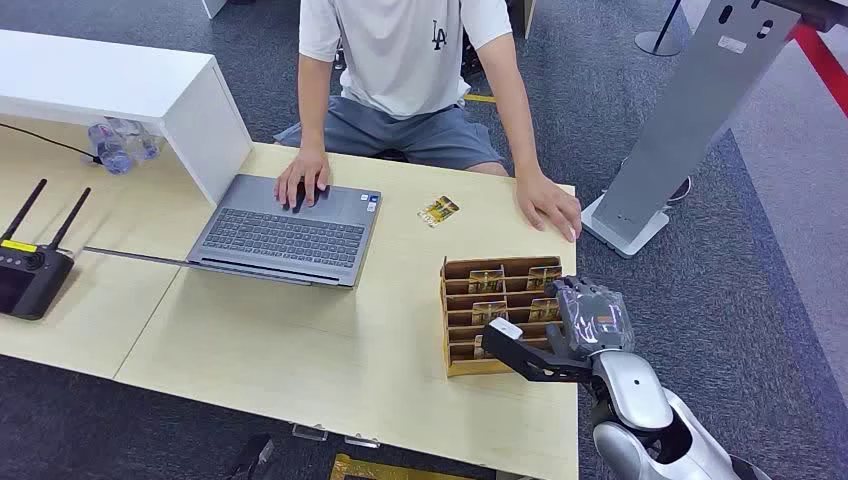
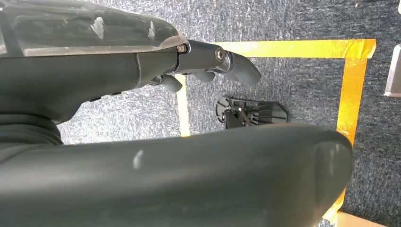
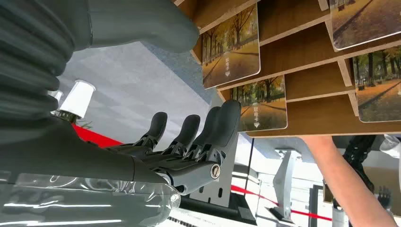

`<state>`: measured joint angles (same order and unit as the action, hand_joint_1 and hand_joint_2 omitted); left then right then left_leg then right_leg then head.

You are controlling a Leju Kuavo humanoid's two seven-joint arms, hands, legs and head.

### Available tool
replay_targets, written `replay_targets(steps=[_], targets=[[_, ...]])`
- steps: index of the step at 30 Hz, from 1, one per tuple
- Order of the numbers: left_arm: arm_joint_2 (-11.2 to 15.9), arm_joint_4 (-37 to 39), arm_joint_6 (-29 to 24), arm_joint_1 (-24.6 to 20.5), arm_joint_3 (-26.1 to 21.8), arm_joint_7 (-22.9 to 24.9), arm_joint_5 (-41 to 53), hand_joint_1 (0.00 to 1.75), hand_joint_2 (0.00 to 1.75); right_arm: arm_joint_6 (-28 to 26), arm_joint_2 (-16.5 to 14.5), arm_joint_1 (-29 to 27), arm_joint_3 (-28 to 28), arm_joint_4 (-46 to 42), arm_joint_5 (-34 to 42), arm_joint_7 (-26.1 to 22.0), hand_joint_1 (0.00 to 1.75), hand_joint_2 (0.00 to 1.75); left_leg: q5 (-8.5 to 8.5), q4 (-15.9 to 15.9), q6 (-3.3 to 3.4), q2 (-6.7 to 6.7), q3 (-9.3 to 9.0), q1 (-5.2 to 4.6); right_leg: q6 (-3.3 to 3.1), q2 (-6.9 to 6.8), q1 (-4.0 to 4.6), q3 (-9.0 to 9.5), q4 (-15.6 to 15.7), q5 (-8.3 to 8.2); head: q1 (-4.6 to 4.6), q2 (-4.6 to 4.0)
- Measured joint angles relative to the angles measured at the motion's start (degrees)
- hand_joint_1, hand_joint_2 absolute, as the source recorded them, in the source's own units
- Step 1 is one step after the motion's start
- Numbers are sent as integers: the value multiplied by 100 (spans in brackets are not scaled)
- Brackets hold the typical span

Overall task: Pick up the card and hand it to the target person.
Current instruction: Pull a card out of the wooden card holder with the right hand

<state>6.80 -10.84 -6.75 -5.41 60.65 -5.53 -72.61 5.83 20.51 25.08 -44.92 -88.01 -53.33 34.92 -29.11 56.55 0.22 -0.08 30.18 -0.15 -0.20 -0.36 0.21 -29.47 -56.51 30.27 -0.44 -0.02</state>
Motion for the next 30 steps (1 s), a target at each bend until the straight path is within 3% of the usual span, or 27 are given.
replay_targets(steps=[30], targets=[[0, 0, 41, 1, 2, -5, -9, 0, 0, -41, -33, 71, -98, 261, 113, -38, 69, 175, 0, 0, 0, 0, 0, 0, 0, 0, 0, 0, 0, 0, 0, 0]])
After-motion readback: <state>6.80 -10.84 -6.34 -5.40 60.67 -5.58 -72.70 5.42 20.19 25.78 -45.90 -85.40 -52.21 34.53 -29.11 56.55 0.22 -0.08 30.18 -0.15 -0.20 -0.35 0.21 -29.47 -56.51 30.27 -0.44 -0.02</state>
